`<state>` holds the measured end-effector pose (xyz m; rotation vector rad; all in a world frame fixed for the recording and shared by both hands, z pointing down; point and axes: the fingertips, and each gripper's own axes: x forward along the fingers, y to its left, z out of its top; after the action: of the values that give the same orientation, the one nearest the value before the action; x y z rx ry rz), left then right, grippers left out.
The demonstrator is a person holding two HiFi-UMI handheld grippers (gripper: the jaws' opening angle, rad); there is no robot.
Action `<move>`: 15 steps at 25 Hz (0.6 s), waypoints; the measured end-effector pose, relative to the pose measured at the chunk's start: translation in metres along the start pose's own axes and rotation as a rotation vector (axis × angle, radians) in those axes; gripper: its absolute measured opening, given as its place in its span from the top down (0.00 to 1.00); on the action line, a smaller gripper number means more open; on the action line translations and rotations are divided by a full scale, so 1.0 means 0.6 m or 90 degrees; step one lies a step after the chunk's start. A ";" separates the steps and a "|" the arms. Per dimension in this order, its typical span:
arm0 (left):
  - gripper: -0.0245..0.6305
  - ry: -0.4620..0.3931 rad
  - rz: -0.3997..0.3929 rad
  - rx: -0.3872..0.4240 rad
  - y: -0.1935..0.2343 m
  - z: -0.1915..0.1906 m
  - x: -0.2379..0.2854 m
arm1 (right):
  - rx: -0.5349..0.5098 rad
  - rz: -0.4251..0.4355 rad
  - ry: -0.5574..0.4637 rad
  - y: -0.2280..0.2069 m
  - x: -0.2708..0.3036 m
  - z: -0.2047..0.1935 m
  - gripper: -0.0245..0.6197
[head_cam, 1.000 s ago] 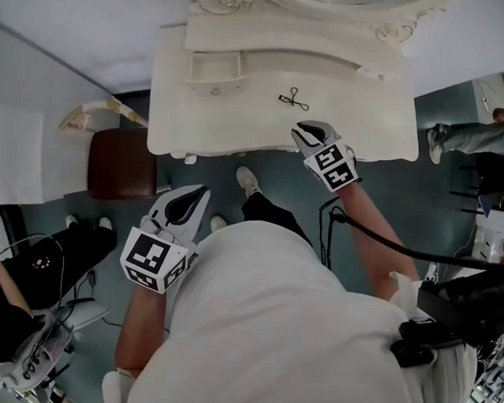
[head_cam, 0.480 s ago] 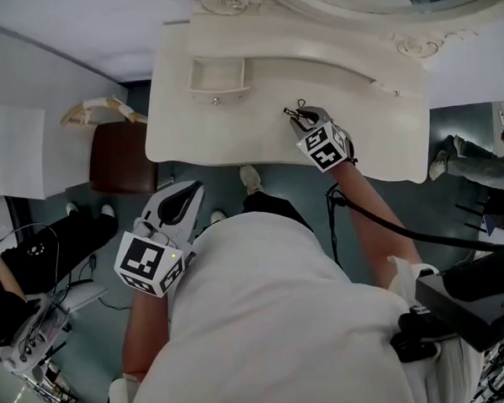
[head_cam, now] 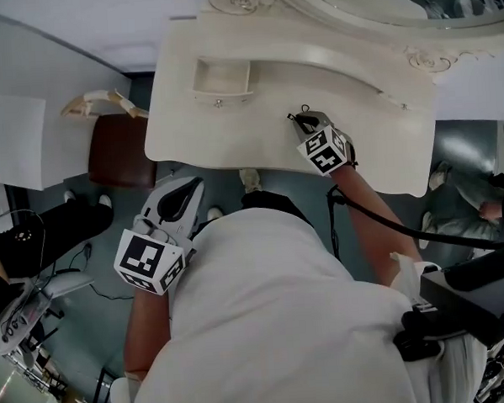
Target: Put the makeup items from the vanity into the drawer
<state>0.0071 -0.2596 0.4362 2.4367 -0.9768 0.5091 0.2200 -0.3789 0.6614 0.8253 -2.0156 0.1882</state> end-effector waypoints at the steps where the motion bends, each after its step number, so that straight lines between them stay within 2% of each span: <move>1: 0.96 -0.001 0.002 -0.002 0.002 0.001 0.001 | -0.004 0.003 -0.002 -0.001 -0.003 0.005 0.93; 7: 0.96 -0.007 0.008 -0.011 0.006 0.003 0.004 | -0.034 0.020 -0.016 -0.005 -0.032 0.046 0.94; 15: 0.96 -0.025 0.025 -0.019 0.010 0.006 -0.004 | -0.070 0.048 -0.057 -0.018 -0.076 0.144 0.94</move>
<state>0.0016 -0.2642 0.4339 2.4138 -1.0431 0.4578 0.1820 -0.4027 0.5741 0.7004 -2.1230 0.0828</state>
